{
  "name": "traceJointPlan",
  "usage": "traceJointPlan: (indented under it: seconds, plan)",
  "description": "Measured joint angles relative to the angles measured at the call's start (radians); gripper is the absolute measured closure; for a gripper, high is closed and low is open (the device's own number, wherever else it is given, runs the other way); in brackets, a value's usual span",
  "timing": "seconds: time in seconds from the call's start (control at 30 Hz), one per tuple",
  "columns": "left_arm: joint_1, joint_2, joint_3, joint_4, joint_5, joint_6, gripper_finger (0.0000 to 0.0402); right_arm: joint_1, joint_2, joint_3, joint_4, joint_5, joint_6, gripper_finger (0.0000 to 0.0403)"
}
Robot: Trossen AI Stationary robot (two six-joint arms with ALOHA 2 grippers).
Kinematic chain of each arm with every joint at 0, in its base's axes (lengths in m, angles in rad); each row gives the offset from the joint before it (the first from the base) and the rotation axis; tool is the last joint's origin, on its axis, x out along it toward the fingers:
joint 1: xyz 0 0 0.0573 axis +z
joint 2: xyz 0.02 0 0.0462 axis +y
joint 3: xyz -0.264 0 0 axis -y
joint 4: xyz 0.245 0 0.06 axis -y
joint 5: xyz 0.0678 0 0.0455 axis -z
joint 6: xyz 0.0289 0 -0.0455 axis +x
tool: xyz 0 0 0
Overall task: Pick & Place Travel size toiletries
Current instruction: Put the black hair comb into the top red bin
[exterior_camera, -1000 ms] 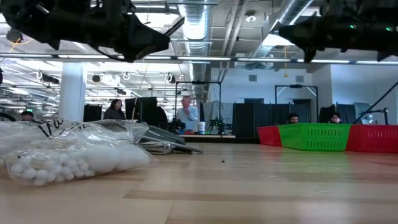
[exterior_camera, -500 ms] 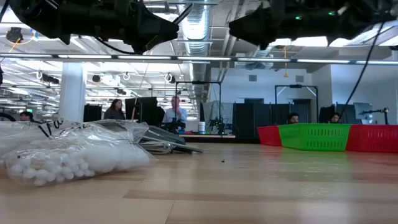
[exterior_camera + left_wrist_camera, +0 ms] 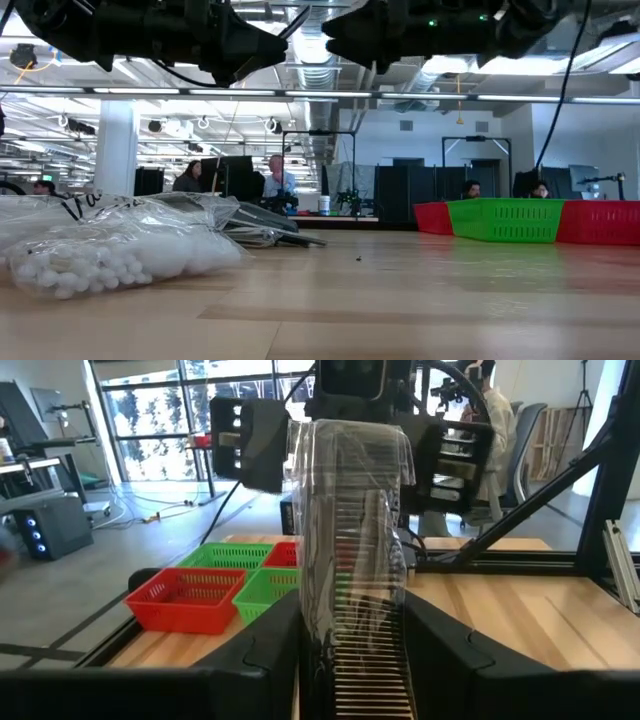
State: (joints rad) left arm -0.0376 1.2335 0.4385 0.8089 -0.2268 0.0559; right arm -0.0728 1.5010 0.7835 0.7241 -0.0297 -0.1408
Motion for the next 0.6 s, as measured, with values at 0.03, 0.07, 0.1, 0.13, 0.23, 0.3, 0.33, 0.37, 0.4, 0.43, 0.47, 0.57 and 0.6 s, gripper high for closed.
traceJointPlan:
  seconds: [0.03, 0.07, 0.1, 0.13, 0.23, 0.3, 0.33, 0.37, 0.4, 0.43, 0.47, 0.57, 0.6]
  plan:
    - [0.0, 0.0, 0.0, 0.0, 0.0, 0.0, 0.0267, 0.001, 0.008, 0.011, -0.008, -0.004, -0.001, 0.0143]
    - [0.0, 0.0, 0.0, 0.0, 0.0, 0.0, 0.0265, 0.001, 0.017, 0.024, -0.009, -0.007, 0.0, 0.0143]
    - [0.0, 0.0, 0.0, 0.0, 0.0, 0.0, 0.0263, 0.001, 0.025, 0.029, -0.009, -0.012, 0.0, 0.0143]
    - [0.0, 0.0, 0.0, 0.0, 0.0, 0.0, 0.0262, 0.001, 0.033, 0.032, -0.011, -0.024, 0.0, 0.0143]
    - [0.0, 0.0, 0.0, 0.0, 0.0, 0.0, 0.0262, 0.004, 0.052, 0.047, -0.01, -0.058, 0.002, 0.0143]
    - [0.0, 0.0, 0.0, 0.0, 0.0, 0.0, 0.0265, 0.007, 0.063, 0.066, -0.003, -0.074, 0.002, 0.0143]
    - [0.0, 0.0, 0.0, 0.0, 0.0, 0.0, 0.0266, 0.007, 0.069, 0.072, -0.003, -0.079, 0.002, 0.0143]
    - [0.0, 0.0, 0.0, 0.0, 0.0, 0.0, 0.0268, 0.008, 0.079, 0.084, -0.003, -0.08, 0.002, 0.0143]
    - [0.0, 0.0, 0.0, 0.0, 0.0, 0.0, 0.0269, 0.008, 0.089, 0.09, -0.004, -0.081, 0.002, 0.0143]
    - [0.0, 0.0, 0.0, 0.0, 0.0, 0.0, 0.027, 0.008, 0.098, 0.099, -0.007, -0.082, 0.002, 0.0143]
    - [0.0, 0.0, 0.0, 0.0, 0.0, 0.0, 0.027, 0.007, 0.107, 0.109, -0.007, -0.081, 0.002, 0.0143]
    - [0.0, 0.0, 0.0, 0.0, 0.0, 0.0, 0.0266, 0.006, 0.132, 0.135, -0.005, -0.108, 0.003, 0.0143]
    - [0.0, 0.0, 0.0, 0.0, 0.0, 0.0, 0.0265, 0.006, 0.14, 0.141, -0.006, -0.131, 0.006, 0.0143]
